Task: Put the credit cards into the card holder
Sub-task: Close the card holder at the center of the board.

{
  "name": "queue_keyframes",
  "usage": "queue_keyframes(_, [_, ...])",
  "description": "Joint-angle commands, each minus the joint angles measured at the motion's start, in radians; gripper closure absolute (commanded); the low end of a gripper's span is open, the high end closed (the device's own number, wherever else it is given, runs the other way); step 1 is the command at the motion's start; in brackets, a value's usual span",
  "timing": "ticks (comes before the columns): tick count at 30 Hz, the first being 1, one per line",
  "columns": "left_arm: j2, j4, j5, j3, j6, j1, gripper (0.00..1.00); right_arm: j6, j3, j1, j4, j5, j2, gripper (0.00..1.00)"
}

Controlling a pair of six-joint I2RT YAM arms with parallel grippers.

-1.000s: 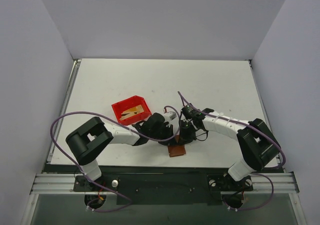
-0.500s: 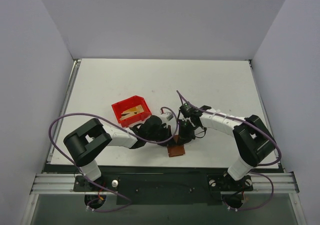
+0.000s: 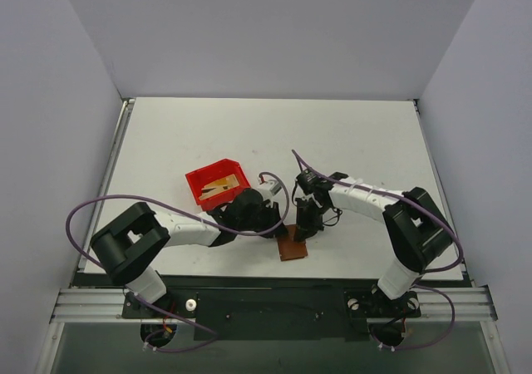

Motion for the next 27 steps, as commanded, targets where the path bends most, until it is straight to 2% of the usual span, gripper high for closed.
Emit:
queue_keyframes(1, [-0.018,-0.003,-0.024,-0.036,0.017,0.018,0.84,-0.002,-0.084,0.032,0.031,0.252,0.177,1.0])
queue_keyframes(8, [0.007,0.007,-0.015,-0.053,0.025,0.018,0.84,0.007,-0.052,0.043,0.0,0.276,0.182,1.0])
queue_keyframes(11, [-0.002,-0.006,-0.021,-0.053,0.037,0.018,0.84,0.004,-0.064,0.05,0.04,0.252,0.145,1.0])
queue_keyframes(16, [-0.031,-0.047,-0.039,-0.032,0.054,0.018,0.85,-0.02,-0.109,0.058,0.188,0.18,-0.031,1.0])
queue_keyframes(21, [-0.084,-0.116,-0.094,-0.001,0.068,0.024,0.85,-0.022,-0.124,0.05,0.29,0.16,-0.219,0.92])
queue_keyframes(27, [-0.159,-0.19,-0.148,0.03,0.076,0.054,0.85,-0.029,-0.126,0.04,0.307,0.233,-0.37,0.84])
